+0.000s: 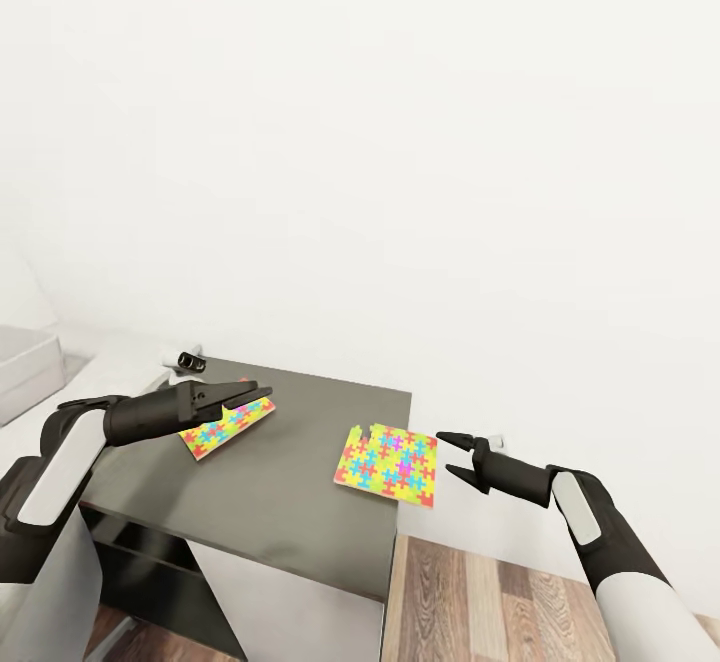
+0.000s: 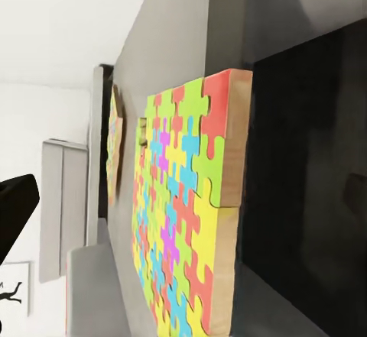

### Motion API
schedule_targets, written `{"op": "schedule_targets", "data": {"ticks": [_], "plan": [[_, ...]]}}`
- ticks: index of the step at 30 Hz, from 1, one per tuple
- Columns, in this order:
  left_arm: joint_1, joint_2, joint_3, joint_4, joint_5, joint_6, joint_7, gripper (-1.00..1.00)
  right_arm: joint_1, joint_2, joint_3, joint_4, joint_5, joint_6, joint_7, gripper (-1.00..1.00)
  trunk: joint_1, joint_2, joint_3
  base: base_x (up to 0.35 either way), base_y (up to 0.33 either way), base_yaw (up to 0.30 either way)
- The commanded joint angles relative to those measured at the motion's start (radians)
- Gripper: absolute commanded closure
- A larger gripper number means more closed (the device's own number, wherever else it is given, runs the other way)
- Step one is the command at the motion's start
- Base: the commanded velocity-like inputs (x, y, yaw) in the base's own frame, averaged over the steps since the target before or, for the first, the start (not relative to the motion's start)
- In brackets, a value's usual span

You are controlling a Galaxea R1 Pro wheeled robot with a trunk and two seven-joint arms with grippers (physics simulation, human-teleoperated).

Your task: Put all the toys in the child's room - the three board games (two on the bed and one on the table), the two jigsaw puzzles on the table, and the tennis ball on the table - inside the toy box on the table in the child's room.

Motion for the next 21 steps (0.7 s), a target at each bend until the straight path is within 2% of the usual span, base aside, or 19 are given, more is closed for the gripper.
{"op": "schedule_targets", "data": {"ticks": [1,5,10,21], "plan": [[-0.001,0.001,-0.001,0.0,0.001,0.004,-0.003,-1.0,-0.001,0.0,-0.003,0.0,0.005,0.004,0.006,-1.0,0.0,-0.001,-0.001,0.0,0.0,0.0],[-0.001,0.001,-0.001,0.0,0.001,0.004,-0.003,-1.0,-0.001,0.001,-0.003,0.0,0.005,0.004,0.006,-1.0,0.0,-0.001,-0.001,0.0,0.0,0.0],[-0.001,0.001,-0.001,0.001,0.001,0.004,-0.003,-1.0,-0.001,0.001,-0.003,0.0,0.005,0.004,0.006,-1.0,0.019,-0.036,-0.017,0.0,0.0,0.0],[-0.001,0.001,-0.001,0.001,0.001,0.004,-0.003,-1.0,-0.001,0.001,-0.002,0.0,0.005,0.004,0.006,-1.0,0.019,-0.036,-0.017,0.0,0.0,0.0]]}}
